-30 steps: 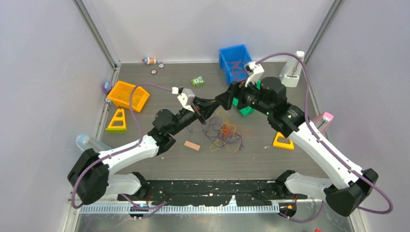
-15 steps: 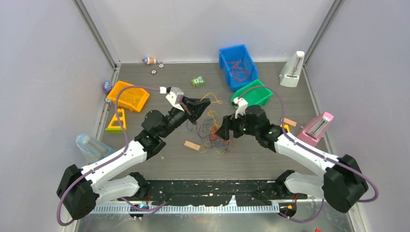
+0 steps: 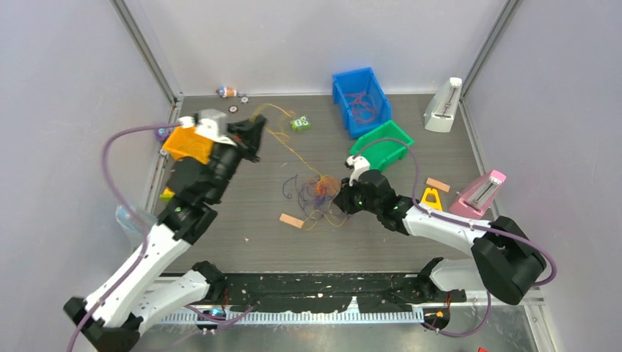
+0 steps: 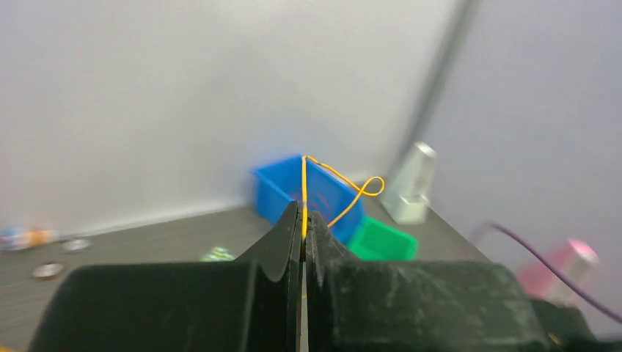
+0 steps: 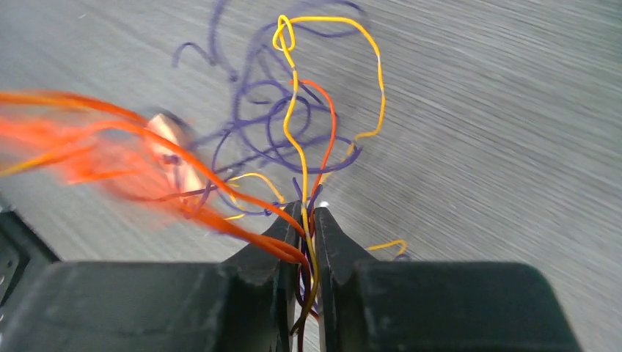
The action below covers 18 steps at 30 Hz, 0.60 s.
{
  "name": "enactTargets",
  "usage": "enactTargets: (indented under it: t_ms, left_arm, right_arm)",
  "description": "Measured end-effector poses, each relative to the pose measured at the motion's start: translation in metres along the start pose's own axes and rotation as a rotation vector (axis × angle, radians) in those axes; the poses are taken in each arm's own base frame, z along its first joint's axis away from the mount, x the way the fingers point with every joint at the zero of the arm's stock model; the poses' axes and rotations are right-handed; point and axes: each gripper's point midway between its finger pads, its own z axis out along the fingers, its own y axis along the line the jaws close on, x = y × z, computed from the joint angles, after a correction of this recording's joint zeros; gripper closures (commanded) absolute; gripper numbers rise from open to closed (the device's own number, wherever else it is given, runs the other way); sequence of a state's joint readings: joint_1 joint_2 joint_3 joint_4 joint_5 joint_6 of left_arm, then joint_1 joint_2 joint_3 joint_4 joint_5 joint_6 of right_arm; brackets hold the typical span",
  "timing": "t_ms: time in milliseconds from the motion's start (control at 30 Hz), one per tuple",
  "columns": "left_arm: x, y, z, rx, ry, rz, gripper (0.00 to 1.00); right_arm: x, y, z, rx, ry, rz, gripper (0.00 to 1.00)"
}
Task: Untangle the cables
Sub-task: Untie the cable, then place the cable in the bin.
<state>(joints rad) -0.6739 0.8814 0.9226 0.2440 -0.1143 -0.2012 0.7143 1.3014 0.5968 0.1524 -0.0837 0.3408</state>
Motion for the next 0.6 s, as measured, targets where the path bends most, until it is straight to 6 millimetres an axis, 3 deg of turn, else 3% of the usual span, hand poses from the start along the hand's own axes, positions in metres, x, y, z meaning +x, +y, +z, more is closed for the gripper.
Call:
enactTargets:
  t_ms: [133, 267, 467, 600]
  left_arm:
    - [-0.057, 0.061, -0.037, -0.250, -0.110, 0.056, 1.00]
    - [-0.081, 0.113, -0.073, -0.472, -0.142, 0.115, 1.00]
    - [-0.082, 0.163, -0.096, -0.686, -0.096, 0.172, 1.00]
    - [-0.079, 0.178, -0.094, -0.740, -0.045, 0.201, 1.00]
  right_arm:
    - [0.004, -0.034, -0.016, 0.132, -0.038, 0.063, 0.82]
    - [-0.006, -0.065, -0.036, 0.245, -0.100, 0.143, 0.83]
    - [0.001, -0.109, -0.058, 0.447, -0.096, 0.234, 0.82]
    - [0.004, -0.116, -0.065, 0.474, -0.085, 0.247, 0.76]
